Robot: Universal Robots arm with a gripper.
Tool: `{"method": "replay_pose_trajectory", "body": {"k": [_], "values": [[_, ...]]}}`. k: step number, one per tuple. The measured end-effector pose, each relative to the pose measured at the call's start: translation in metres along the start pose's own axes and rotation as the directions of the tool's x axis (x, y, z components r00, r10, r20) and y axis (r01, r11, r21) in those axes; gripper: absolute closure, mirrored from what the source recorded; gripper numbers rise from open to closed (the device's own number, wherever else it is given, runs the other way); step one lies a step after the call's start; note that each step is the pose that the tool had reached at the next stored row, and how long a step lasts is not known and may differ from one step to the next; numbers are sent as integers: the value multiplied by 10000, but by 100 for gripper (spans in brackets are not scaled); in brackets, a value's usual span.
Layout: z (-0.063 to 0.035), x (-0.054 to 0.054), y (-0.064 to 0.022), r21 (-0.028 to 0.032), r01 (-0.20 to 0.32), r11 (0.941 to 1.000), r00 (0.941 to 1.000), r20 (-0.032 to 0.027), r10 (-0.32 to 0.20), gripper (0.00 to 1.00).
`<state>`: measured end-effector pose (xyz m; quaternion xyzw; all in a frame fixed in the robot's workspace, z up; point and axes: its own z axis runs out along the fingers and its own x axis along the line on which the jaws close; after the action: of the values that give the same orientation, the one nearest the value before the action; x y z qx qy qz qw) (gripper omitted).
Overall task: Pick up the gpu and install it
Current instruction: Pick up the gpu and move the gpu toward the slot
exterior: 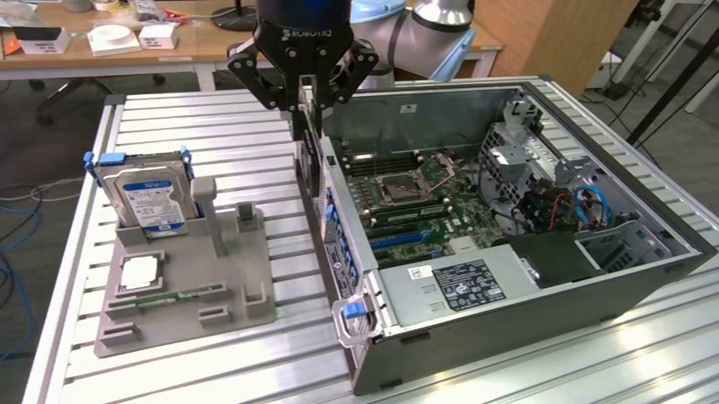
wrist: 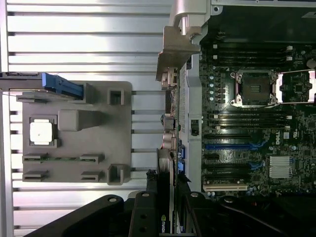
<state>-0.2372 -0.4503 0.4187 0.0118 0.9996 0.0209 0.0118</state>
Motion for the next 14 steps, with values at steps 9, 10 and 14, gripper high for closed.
{"method": "replay_pose_trajectory", "body": {"k": [9,10,14], "values": [[2,-84,2,0,1,10000,10000,0,-1,74],[2,-93,2,0,0,10000,10000,0,0,74],[3,-131,3,0,0,10000,10000,0,0,74]]}}
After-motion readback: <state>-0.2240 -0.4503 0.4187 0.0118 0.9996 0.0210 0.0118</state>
